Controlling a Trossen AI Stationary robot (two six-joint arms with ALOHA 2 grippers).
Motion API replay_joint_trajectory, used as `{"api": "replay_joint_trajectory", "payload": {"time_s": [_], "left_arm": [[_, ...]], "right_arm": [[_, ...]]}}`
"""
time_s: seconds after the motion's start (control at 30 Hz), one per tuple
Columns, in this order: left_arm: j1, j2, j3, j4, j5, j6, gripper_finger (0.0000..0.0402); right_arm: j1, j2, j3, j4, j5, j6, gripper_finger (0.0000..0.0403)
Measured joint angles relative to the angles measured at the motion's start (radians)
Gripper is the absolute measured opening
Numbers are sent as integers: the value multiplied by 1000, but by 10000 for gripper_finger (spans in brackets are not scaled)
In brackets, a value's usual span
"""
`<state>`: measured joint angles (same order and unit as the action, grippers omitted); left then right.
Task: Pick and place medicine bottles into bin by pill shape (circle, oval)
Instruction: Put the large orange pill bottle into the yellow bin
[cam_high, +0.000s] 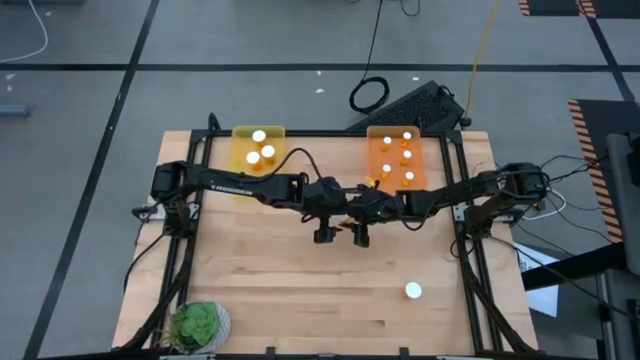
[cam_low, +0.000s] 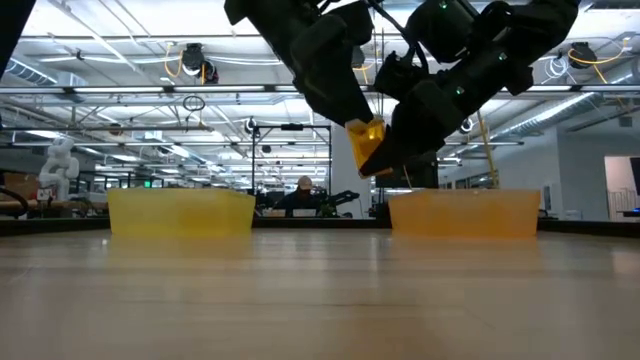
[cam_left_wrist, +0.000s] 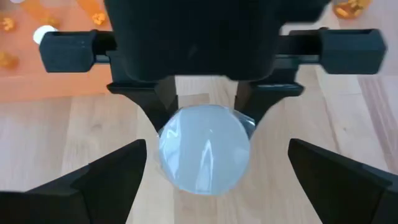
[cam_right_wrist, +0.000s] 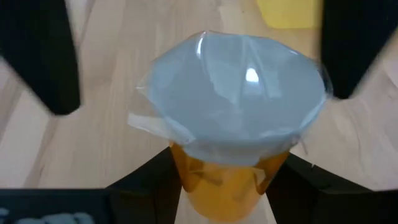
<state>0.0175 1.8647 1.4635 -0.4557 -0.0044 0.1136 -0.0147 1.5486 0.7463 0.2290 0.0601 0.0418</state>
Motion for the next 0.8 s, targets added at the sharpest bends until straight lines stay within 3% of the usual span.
{"api": "replay_joint_trajectory", "payload": {"time_s": [0.57, 0.8], "left_arm": [[8, 0, 0, 40, -49, 16, 395], [7, 0, 0, 41, -49, 24, 328]], "right_arm": [[0, -1, 0, 44, -5, -1, 186], [0, -1, -1, 44, -5, -1, 188]]}}
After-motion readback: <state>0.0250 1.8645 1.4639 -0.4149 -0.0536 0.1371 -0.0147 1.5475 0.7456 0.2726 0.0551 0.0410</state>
